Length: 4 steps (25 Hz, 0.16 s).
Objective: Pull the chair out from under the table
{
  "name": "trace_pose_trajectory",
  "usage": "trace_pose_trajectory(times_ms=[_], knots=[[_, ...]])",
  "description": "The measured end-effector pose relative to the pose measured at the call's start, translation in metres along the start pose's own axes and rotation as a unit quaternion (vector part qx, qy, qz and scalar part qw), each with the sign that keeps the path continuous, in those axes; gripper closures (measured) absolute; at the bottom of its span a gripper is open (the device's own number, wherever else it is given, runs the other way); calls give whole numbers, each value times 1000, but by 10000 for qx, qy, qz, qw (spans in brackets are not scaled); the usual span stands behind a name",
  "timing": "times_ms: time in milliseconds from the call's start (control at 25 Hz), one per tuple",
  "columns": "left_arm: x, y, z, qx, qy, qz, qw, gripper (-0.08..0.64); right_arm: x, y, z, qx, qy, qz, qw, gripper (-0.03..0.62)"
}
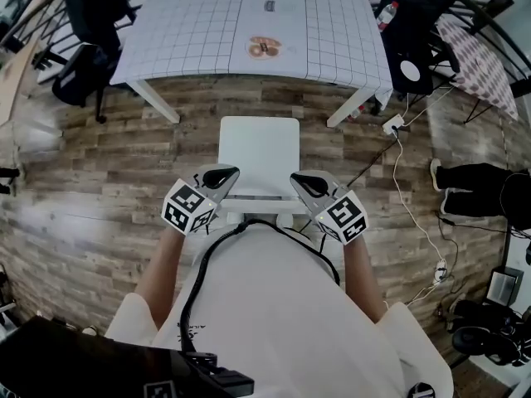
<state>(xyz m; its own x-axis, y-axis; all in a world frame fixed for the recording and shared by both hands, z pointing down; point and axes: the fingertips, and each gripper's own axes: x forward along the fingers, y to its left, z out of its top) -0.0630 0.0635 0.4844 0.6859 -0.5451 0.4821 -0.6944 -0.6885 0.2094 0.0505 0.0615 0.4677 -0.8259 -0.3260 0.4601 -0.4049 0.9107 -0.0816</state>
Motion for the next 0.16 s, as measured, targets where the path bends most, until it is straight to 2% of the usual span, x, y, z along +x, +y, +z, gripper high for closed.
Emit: trace_pose_trajectory(times_ms=[160], knots=[[-1,5,-4,-56,69,-52,9999,552,3,0,-2,-18,61,6,10000,588]])
